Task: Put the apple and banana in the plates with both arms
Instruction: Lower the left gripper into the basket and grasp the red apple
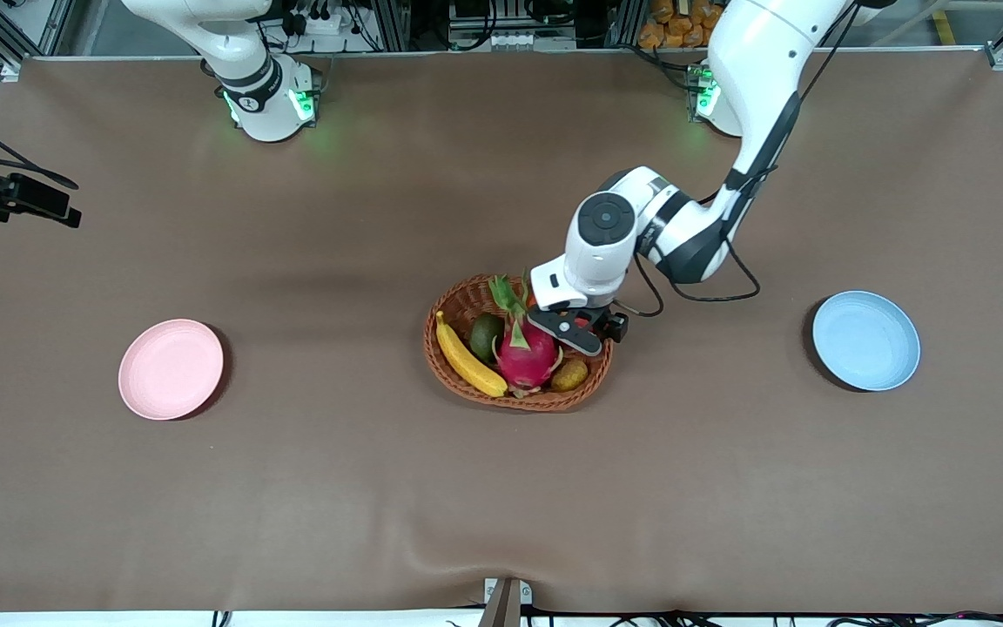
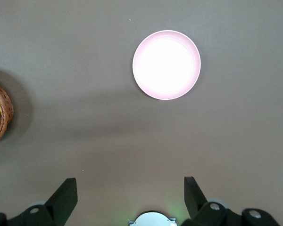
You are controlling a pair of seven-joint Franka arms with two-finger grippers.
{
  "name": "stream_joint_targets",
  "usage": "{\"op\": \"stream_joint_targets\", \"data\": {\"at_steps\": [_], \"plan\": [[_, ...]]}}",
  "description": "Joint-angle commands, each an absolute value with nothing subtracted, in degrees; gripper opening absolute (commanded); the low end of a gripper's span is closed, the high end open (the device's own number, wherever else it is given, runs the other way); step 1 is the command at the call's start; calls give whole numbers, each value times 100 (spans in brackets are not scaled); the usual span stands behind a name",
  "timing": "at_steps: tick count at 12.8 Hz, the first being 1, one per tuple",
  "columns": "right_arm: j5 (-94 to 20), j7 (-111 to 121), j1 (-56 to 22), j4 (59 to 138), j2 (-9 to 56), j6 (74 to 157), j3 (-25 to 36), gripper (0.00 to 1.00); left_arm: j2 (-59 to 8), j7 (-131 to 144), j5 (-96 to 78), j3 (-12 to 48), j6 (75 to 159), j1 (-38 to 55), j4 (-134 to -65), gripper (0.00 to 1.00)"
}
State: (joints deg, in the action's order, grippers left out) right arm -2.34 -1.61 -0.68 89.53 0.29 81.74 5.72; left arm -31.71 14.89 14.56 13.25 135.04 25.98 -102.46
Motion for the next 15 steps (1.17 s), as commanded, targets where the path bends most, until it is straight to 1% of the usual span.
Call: {"op": "stream_joint_targets", "data": {"at_steps": [1, 5, 8, 11, 14, 15], "plan": [[-334, -167, -9, 8930, 35, 8165, 554, 100, -3243, 1731, 1661, 1292, 13570, 2733, -10213, 100], [-334, -167, 9, 8930, 35, 8156, 554, 100, -3339, 1819, 1679, 1292, 13579, 2804, -10204, 100], [-334, -167, 0, 8938, 44, 8183, 554, 100, -3471, 1828, 2029, 1283, 13588, 2856, -10160, 100], [-334, -167, 9, 8938, 44, 8174, 554, 100, -3691, 2020, 2223, 1283, 13579, 2944, -9906, 100], [-334, -167, 0, 8930, 44, 8191, 554, 100, -3665, 2109, 2312, 1257, 13562, 2936, -9949, 100], [-334, -167, 0, 8930, 44, 8183, 554, 100, -3648, 2118, 2312, 1257, 13553, 2944, -9949, 98]]}}
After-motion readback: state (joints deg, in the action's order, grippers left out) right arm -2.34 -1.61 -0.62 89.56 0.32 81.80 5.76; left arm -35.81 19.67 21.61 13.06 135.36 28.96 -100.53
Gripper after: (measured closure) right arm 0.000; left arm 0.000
